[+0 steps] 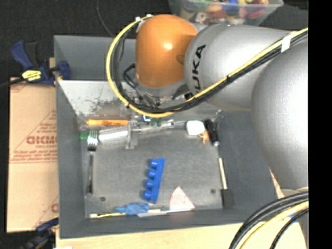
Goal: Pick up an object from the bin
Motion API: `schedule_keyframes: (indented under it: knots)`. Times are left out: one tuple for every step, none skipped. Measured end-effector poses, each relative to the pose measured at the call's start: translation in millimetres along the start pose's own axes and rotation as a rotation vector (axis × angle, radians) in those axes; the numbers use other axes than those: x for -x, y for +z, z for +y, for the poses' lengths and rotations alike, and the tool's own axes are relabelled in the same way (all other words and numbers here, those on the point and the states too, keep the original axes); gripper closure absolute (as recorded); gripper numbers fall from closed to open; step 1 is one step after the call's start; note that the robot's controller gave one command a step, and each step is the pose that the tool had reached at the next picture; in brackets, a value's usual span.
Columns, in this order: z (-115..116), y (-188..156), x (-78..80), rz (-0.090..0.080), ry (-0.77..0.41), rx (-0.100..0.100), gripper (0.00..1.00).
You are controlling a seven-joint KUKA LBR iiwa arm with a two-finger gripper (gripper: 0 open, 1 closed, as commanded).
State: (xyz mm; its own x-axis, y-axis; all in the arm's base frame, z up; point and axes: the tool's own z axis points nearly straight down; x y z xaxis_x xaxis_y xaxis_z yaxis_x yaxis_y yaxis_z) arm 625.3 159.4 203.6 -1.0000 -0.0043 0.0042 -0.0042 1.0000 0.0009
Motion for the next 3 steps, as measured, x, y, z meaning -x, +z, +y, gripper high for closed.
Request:
schedule_keyframes:
  knots:
    - [-0.9,-4.9,1.9,-0.008,0.004,0.001,0.0]
    - [-23.3,126.2,19.2,-0.014,0.1,0.004,0.0]
    - [-19.0,131.8,9.6,-0.017,0.027,0.002,0.0]
